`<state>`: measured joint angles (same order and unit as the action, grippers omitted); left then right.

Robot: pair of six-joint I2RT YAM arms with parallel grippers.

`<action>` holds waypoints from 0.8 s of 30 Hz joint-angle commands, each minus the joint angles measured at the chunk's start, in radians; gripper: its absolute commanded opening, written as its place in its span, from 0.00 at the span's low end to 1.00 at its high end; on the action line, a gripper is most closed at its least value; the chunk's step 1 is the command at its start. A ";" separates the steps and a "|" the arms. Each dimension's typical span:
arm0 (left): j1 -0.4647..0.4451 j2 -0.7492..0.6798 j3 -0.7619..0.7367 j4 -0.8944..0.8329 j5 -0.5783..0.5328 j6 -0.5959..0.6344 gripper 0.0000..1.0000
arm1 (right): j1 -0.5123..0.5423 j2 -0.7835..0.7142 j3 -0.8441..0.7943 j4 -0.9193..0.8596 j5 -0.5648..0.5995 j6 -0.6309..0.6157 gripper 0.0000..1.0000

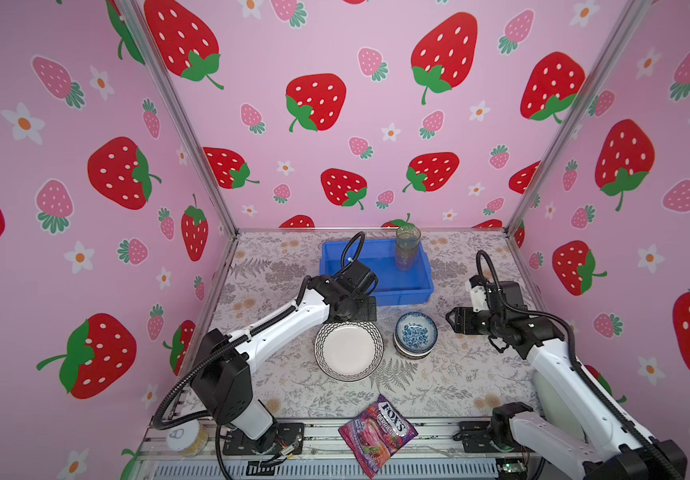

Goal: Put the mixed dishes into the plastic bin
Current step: 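Reach the right gripper to the blue floral bowl while the left hovers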

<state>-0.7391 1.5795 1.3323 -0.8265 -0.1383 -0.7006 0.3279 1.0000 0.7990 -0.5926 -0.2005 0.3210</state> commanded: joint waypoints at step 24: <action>0.006 -0.123 -0.082 0.070 0.051 -0.039 0.99 | 0.212 0.149 0.069 0.031 0.094 0.019 0.43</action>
<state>-0.7406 1.4830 1.2686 -0.7708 -0.0986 -0.7113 0.5262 1.1412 0.8433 -0.5720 -0.1200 0.3290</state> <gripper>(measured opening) 0.992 0.437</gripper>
